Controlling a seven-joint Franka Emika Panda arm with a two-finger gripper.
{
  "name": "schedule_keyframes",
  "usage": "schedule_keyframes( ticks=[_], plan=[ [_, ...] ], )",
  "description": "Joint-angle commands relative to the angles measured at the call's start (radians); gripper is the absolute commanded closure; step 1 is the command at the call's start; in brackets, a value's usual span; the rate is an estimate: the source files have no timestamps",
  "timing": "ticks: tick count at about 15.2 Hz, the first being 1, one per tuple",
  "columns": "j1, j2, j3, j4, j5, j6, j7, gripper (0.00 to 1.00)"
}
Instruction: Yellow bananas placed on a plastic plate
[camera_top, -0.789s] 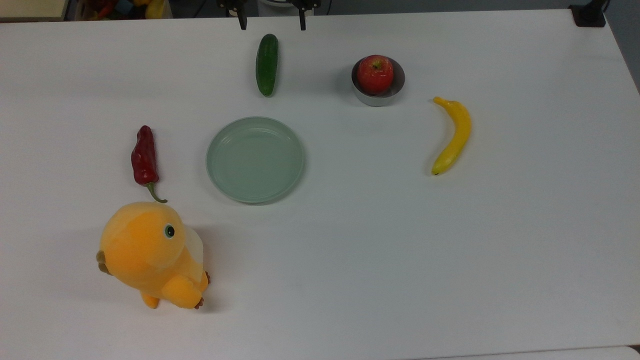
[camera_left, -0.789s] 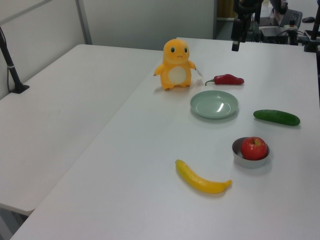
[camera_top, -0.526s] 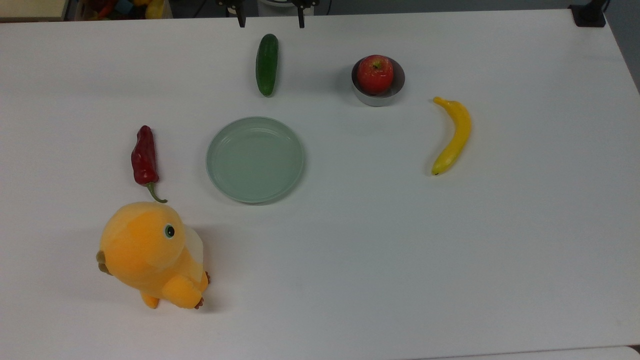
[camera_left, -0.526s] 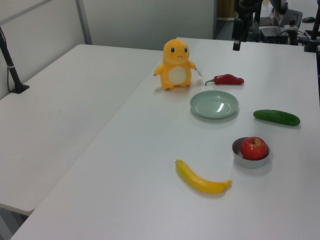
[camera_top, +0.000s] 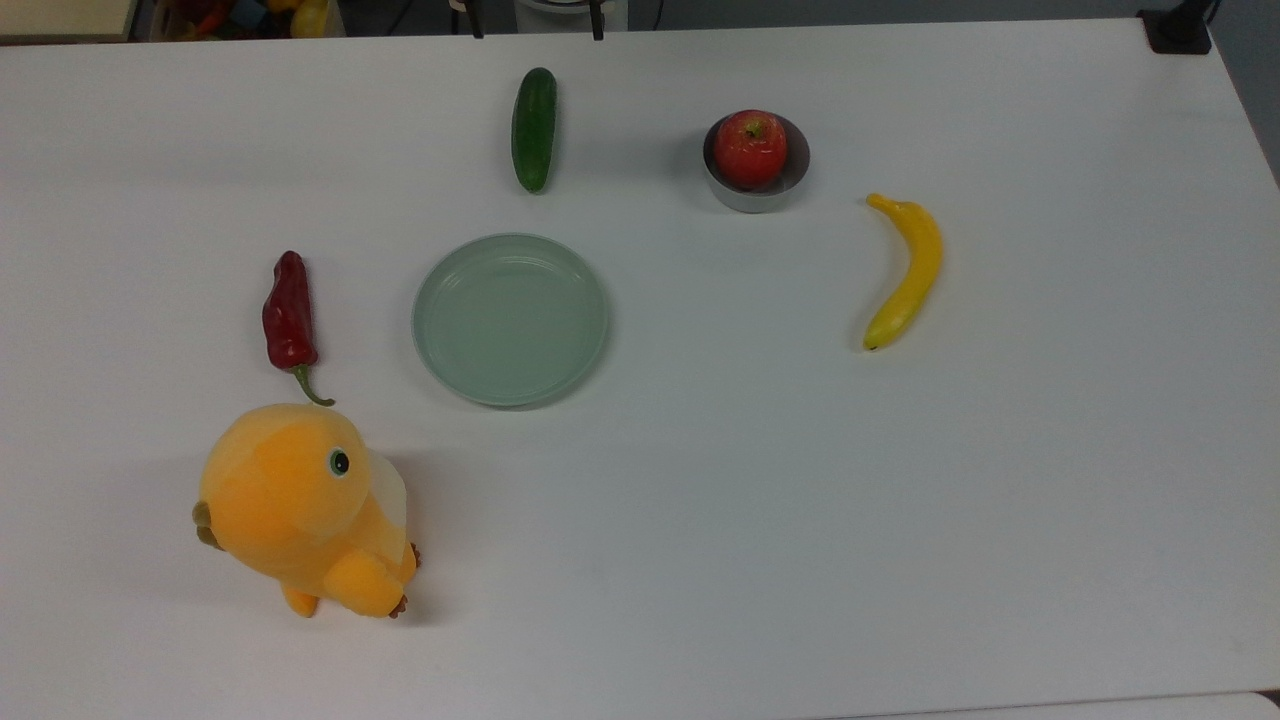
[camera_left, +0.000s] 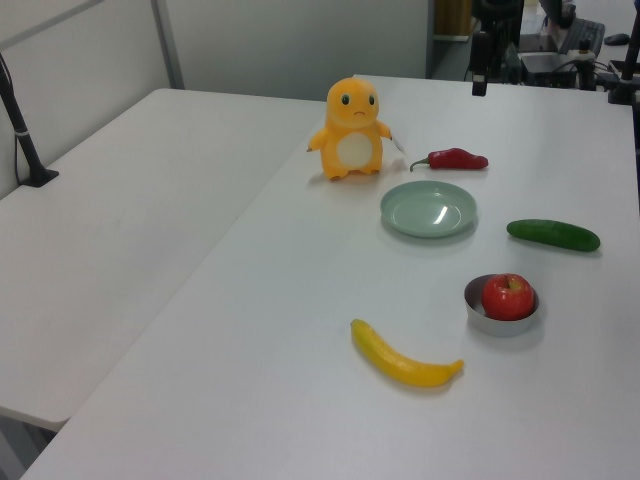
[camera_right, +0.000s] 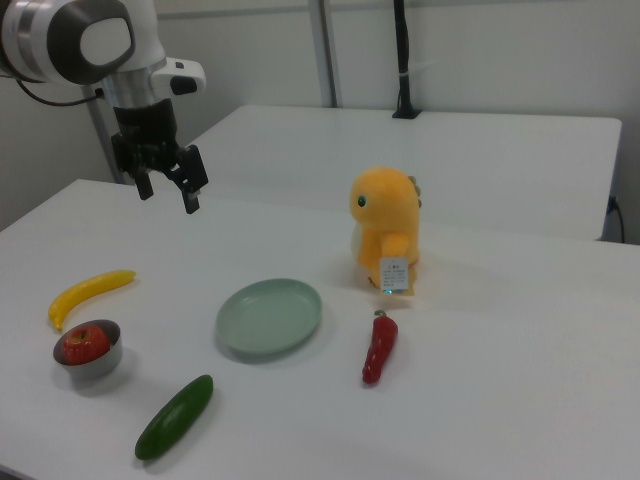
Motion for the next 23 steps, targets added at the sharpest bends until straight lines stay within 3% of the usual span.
schedule_keyframes(
  ticks=[1, 4, 8, 14, 19, 23],
  plan=[
    [0.007, 0.033, -0.01, 0.046, 0.013, -0.027, -0.019, 0.0],
    [0.015, 0.041, -0.007, 0.055, 0.008, -0.027, -0.016, 0.0],
    [0.036, 0.124, 0.003, 0.115, 0.023, -0.004, 0.04, 0.0],
    [0.21, 0.222, 0.003, 0.12, 0.02, 0.084, 0.339, 0.0],
    [0.355, 0.305, 0.003, 0.1, 0.011, 0.27, 0.606, 0.0],
    [0.426, 0.4, 0.003, 0.101, 0.007, 0.406, 0.726, 0.0]
  ],
)
